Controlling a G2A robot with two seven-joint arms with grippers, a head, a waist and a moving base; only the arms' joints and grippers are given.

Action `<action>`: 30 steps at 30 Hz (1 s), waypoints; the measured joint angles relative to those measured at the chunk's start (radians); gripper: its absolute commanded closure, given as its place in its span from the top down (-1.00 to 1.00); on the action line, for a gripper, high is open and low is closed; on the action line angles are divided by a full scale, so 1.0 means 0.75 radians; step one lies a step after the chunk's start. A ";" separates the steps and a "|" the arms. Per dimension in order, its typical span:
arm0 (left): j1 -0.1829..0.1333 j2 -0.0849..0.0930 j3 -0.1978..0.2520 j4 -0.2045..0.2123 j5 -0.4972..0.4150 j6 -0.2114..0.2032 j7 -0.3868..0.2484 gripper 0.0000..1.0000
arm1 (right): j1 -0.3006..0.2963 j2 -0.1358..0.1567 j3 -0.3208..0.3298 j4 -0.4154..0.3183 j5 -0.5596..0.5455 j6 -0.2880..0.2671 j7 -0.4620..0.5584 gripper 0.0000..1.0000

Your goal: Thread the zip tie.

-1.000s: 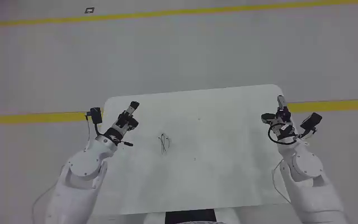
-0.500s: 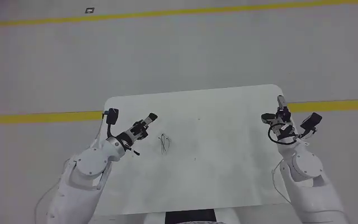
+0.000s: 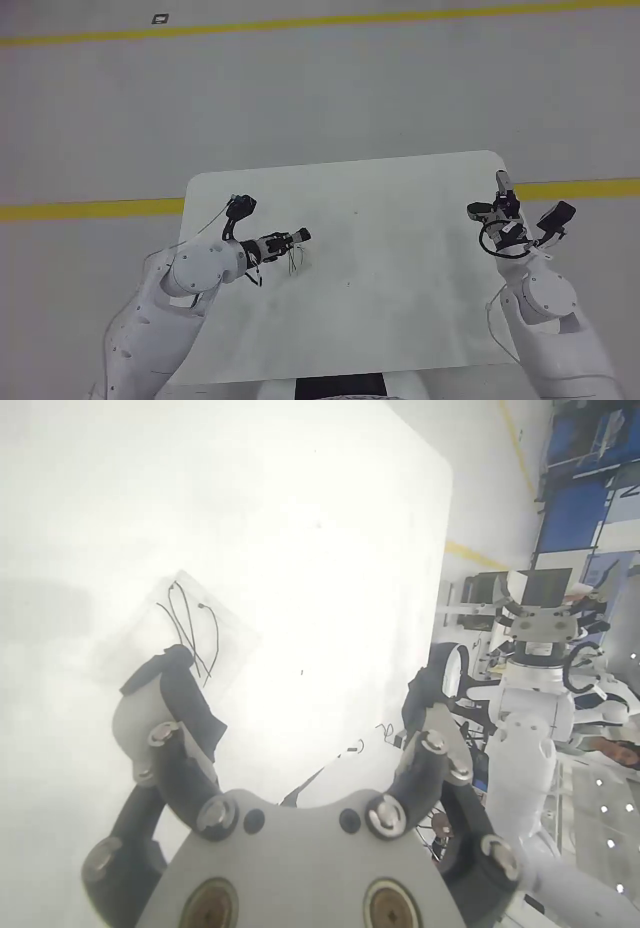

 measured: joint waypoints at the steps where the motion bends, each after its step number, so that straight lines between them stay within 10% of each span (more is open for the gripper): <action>1: 0.000 0.000 0.000 0.000 0.000 0.000 0.000 1.00 | 0.000 0.000 0.000 0.000 0.000 0.000 0.000 1.00; 4: -0.004 0.002 0.007 0.008 0.007 0.000 -0.007 1.00 | 0.000 0.000 0.000 0.000 0.000 0.000 0.000 1.00; 13: -0.243 -0.044 0.150 0.250 0.338 0.000 -0.333 1.00 | 0.000 0.000 0.000 0.000 0.000 0.000 0.000 1.00; 25: -0.259 -0.053 0.162 0.250 0.352 -0.001 -0.351 1.00 | 0.000 0.000 0.000 0.000 0.000 0.000 0.000 1.00; 30: -0.363 -0.060 0.242 0.222 0.493 0.000 -0.472 1.00 | 0.000 0.000 0.000 0.000 0.000 0.000 0.000 1.00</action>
